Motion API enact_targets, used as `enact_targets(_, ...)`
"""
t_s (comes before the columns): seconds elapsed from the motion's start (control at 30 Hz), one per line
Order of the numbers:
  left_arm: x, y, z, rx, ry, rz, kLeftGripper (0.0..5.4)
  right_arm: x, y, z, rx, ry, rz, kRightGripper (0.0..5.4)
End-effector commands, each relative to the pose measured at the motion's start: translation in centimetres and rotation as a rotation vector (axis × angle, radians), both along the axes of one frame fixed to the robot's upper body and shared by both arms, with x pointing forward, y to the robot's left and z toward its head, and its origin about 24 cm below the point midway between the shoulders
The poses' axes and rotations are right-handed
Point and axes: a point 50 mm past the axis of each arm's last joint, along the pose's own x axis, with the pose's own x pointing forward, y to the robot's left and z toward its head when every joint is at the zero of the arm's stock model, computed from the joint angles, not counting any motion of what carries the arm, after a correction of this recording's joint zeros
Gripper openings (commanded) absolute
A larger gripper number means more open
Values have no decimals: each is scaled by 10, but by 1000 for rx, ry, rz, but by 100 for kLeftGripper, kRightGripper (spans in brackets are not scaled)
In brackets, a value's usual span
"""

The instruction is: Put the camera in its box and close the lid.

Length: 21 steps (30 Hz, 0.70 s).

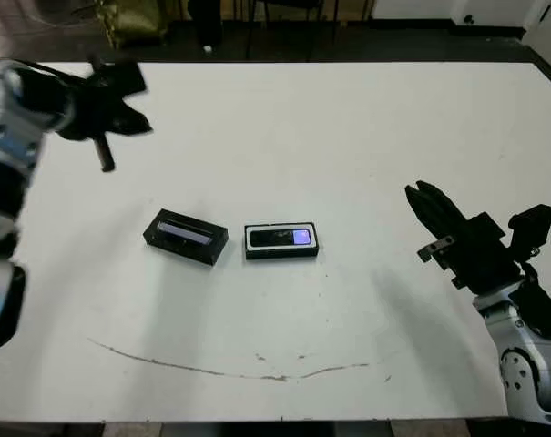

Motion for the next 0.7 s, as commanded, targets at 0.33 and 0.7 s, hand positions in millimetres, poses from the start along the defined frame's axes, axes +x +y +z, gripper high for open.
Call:
enact_targets(0.33, -3, -10, -38, 116, 106, -114, 0, -1, -4, -3, 2, 21, -15, 1)
enact_targets(0.7, -10, -7, -56, 133, 181, -136, 0, -1, -2, -5, -4, 26, -13, 1)
